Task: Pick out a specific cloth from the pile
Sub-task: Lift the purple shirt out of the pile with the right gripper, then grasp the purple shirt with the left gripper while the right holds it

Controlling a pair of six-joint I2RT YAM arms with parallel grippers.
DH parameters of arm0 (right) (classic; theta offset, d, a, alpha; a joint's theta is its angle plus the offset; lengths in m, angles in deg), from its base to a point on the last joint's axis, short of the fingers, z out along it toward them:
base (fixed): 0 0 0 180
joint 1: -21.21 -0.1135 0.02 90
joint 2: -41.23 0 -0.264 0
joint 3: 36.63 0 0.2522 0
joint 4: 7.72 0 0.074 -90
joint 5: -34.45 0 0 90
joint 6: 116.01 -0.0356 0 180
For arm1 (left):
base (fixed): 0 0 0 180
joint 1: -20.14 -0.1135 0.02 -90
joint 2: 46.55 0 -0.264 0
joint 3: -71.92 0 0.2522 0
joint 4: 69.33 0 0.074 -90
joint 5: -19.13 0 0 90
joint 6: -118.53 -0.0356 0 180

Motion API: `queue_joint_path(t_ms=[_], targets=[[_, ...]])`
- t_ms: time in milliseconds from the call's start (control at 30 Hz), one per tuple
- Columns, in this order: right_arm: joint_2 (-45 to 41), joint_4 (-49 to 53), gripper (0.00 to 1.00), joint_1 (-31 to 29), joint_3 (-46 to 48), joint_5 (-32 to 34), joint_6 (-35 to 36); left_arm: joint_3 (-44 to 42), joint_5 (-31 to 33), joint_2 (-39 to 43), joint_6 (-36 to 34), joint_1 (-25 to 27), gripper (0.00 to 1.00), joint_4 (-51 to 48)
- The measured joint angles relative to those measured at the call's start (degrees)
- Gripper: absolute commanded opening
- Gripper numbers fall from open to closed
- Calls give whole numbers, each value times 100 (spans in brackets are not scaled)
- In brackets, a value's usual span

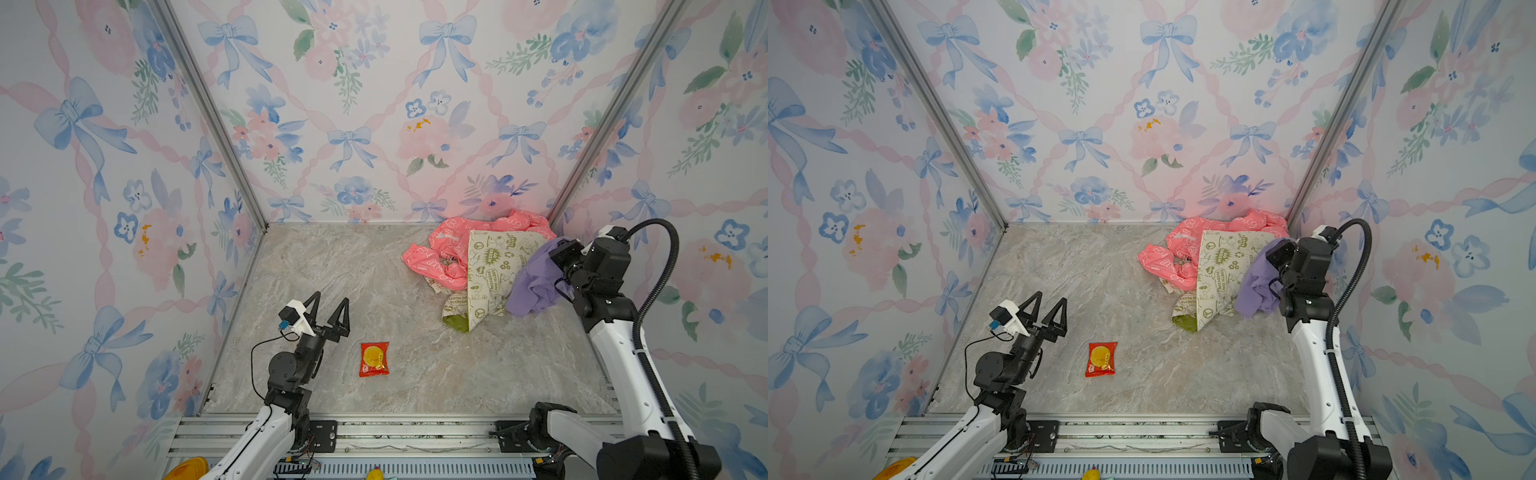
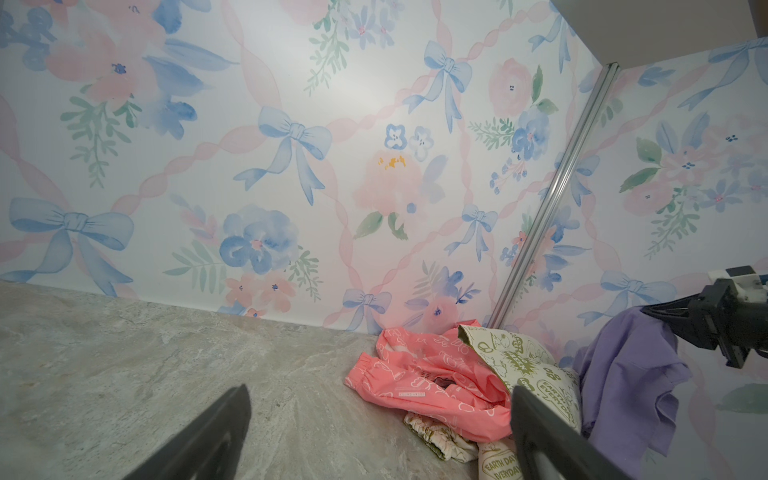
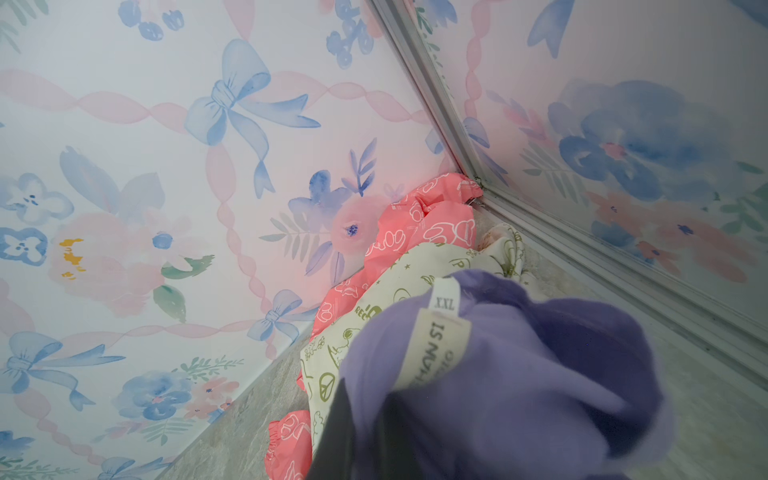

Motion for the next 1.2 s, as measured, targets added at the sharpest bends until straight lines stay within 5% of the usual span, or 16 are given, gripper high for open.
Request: queue_joint_path(t_ms=[500, 933, 1133, 1200], targets=[[61, -105, 0, -1790, -706, 911, 1397, -4, -175, -188, 4, 0, 98, 37], [1569, 162, 5, -3803, -1414, 999, 3141, -4, -363, -225, 201, 28, 98, 39], [2374, 566, 25, -4205, -1591, 706, 3491, -2, -601, -258, 223, 50, 98, 44], [2616, 737, 45, -4317, -1663, 667, 3617, 2, -684, -343, 216, 83, 98, 42]])
